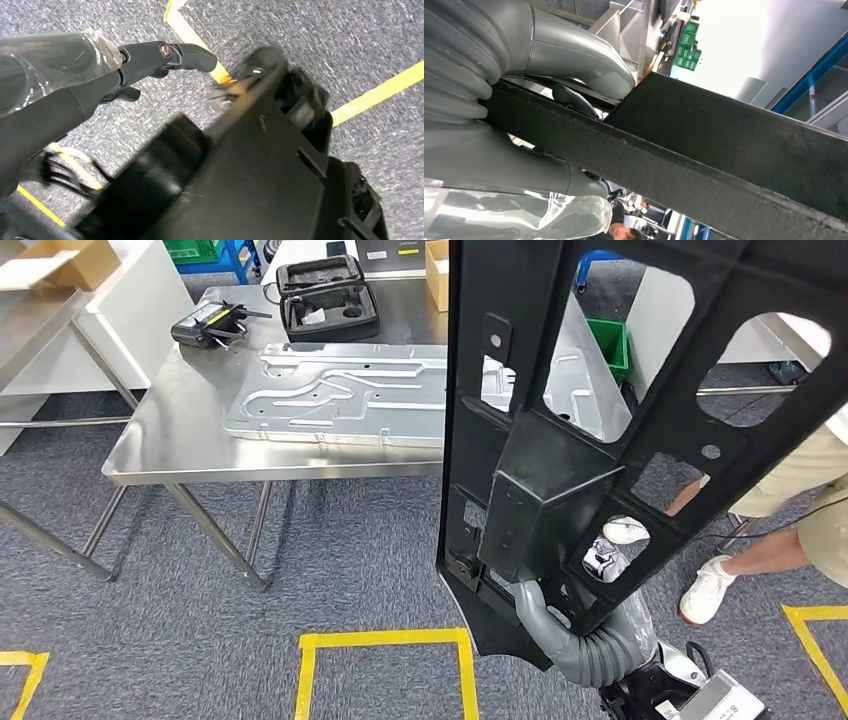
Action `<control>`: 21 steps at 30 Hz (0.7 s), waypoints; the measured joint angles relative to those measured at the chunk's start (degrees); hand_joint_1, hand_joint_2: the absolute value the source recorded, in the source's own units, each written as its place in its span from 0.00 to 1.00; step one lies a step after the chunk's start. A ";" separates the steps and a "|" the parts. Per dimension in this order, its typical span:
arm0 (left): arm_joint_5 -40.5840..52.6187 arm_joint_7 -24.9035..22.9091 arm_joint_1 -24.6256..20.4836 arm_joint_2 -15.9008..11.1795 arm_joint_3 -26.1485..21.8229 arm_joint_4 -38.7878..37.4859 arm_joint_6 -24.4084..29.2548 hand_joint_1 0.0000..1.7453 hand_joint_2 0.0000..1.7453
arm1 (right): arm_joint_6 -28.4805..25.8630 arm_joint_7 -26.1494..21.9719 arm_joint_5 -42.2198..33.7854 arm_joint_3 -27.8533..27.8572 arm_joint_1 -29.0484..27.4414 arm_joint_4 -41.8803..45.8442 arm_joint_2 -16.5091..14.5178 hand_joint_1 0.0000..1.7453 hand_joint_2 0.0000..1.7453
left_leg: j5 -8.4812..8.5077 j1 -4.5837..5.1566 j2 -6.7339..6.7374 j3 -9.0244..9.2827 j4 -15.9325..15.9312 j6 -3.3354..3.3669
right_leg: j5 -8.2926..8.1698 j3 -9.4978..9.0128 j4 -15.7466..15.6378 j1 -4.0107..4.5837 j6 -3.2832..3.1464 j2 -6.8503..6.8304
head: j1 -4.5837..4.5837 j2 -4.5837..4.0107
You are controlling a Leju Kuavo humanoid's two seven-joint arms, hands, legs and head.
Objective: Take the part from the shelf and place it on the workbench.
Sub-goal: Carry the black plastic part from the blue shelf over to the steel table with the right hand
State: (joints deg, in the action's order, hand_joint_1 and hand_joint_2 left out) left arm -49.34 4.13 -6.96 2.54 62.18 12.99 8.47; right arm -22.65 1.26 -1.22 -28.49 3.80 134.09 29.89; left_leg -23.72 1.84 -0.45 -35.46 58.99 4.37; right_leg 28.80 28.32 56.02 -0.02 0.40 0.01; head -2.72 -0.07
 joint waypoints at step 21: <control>-0.05 -0.06 0.38 -0.08 0.79 -0.03 0.16 0.00 1.00 | -0.01 0.86 0.68 -0.09 0.26 -0.02 -0.01 1.00 1.00 | -4.67 -1.73 -0.27 8.87 -3.20 -2.37 | -4.18 3.48 -0.83 -1.70 1.52 0.07 | 0.11 0.01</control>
State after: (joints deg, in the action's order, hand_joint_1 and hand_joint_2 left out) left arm -49.40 4.07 -6.58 2.46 62.96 12.96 8.63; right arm -22.65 2.11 -0.55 -28.58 4.07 134.07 29.88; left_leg -28.39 0.12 -0.72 -26.59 55.79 2.00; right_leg 24.62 31.79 55.19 -1.72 1.91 0.08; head -2.61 -0.06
